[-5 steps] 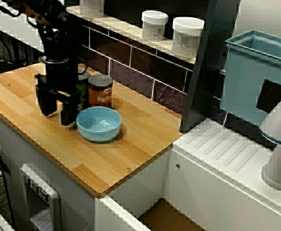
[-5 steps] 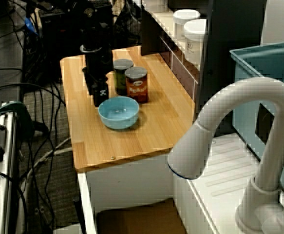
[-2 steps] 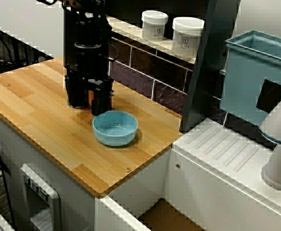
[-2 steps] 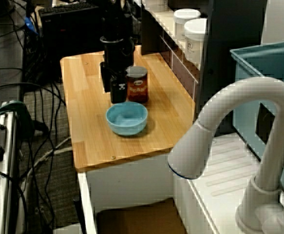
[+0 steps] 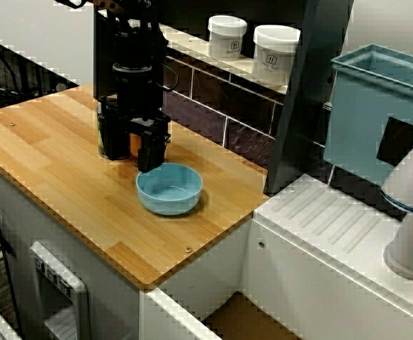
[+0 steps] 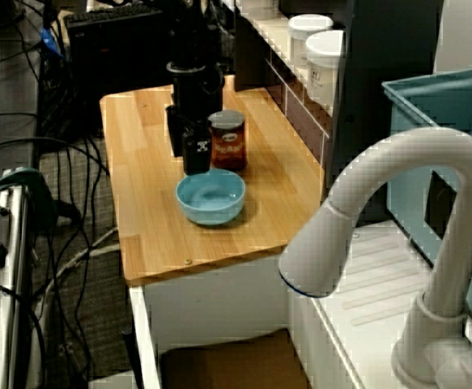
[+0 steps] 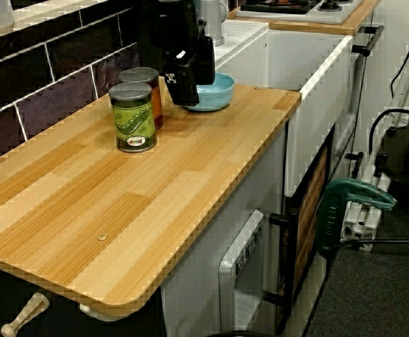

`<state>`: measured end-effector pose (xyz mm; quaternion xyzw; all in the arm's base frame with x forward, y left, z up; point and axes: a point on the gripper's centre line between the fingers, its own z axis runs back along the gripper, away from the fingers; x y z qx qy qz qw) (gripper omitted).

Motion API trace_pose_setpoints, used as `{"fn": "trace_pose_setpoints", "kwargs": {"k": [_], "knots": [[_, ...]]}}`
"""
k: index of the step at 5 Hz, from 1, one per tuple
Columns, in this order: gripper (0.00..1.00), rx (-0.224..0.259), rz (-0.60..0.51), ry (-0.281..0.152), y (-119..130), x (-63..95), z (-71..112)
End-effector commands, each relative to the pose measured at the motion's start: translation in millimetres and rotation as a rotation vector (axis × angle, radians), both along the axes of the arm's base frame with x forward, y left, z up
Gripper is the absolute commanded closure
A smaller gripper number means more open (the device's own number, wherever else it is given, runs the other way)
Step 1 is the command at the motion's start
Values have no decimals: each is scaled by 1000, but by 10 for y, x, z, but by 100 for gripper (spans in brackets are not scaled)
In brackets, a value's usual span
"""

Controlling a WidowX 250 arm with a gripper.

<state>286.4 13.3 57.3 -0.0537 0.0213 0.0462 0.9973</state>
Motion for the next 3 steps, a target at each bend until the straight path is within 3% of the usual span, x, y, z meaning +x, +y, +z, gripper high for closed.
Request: {"fn": "trace_pose_setpoints", "kwargs": {"k": [1,3], "knots": [[0,-10,-5,-73,-51,23,222],[0,18,20,-60,-46,95,24]]}}
